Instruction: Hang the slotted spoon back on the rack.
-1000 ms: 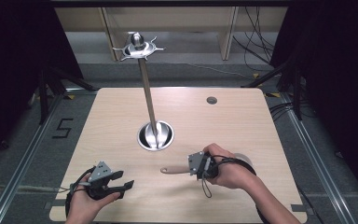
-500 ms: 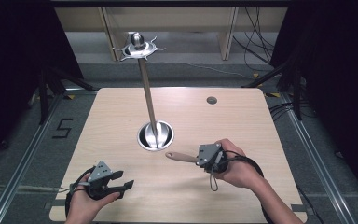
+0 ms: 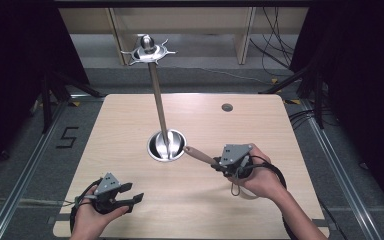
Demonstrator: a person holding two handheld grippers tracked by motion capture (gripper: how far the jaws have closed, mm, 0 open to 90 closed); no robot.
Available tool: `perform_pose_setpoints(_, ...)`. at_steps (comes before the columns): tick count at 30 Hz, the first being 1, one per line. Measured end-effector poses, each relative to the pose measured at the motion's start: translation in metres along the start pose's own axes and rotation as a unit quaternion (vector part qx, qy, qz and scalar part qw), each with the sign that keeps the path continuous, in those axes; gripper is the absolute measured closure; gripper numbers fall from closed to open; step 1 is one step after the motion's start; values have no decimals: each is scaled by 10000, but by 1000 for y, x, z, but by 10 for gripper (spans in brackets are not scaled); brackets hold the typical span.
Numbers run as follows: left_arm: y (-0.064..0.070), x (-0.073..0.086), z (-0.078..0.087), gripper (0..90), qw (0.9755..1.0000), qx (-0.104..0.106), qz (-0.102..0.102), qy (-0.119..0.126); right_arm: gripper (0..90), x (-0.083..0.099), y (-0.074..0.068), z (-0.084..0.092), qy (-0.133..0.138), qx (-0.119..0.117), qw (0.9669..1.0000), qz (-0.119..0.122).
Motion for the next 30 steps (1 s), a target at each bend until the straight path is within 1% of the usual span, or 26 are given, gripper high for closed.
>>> perform_pose_setpoints(1,0,0,0,409,10000,12,2,13,757,0,2,0,47,62,10000,-48)
perform_pose_setpoints(3,0,0,0,409,10000,-21,8,12,757,0,4,2,129,112,9997,-190)
perform_pose_setpoints(4,0,0,0,409,10000,-19,6,13,757,0,6,2,192,150,9996,-151)
perform_pose_setpoints(5,0,0,0,409,10000,-18,6,16,756,0,6,3,205,179,9993,-270)
perform_pose_setpoints(7,0,0,0,409,10000,1,2,-3,756,0,9,5,315,242,9988,-303)
perform_pose_setpoints(8,0,0,0,409,10000,2,5,-3,757,0,9,6,343,283,9979,-462)
perform_pose_setpoints(11,0,0,0,409,10000,3,6,-3,756,1,14,9,528,402,9964,-521)
perform_pose_setpoints(12,0,0,0,409,10000,4,2,-6,757,1,15,10,575,422,9956,-615)
perform_pose_setpoints(13,0,0,0,409,10000,4,5,-6,757,1,17,11,632,465,9948,-651)
perform_pose_setpoints(14,0,0,0,409,10000,5,1,-8,756,1,17,12,678,490,9934,-779)
perform_pose_setpoints(17,0,0,0,409,10000,-8,7,6,756,3,22,13,843,643,9901,-921)
perform_pose_setpoints(18,0,0,0,409,10000,-5,5,-3,757,4,24,14,886,693,9883,-1033)
perform_pose_setpoints(19,1,0,0,409,10000,26,59,41,756,4,25,15,935,710,9872,-1079)
perform_pose_setpoints(21,1,0,-1,409,10000,29,60,44,756,5,27,17,1061,803,9825,-1306)
perform_pose_setpoints(22,1,0,0,409,10000,16,64,47,756,6,29,18,1095,804,9818,-1325)
perform_pose_setpoints(24,1,0,-1,409,10000,34,61,54,756,7,30,20,1198,841,9782,-1474)
perform_pose_setpoints(25,0,0,0,409,10000,17,-3,-10,756,7,31,21,1217,822,9775,-1516)
perform_pose_setpoints(26,0,0,0,409,10000,19,-1,-11,757,7,31,21,1291,860,9749,-1595)
perform_pose_setpoints(28,0,0,0,409,10000,18,-3,-10,757,8,32,22,1341,870,9735,-1636)
perform_pose_setpoints(29,0,0,0,409,10000,19,-1,-10,757,7,34,22,1426,967,9713,-1641)
perform_pose_setpoints(30,0,0,0,409,10000,18,2,-8,757,7,34,22,1443,977,9704,-1670)
Point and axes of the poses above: each handheld gripper's, and its own axes: z roughly backward along the jaws, x roughly out of its underside, y roughly to its right, the point moved 5 cm from there along -z, roughly forward along the jaws, and after that the axes turned 14 degrees about z, right-handed, at the moved point
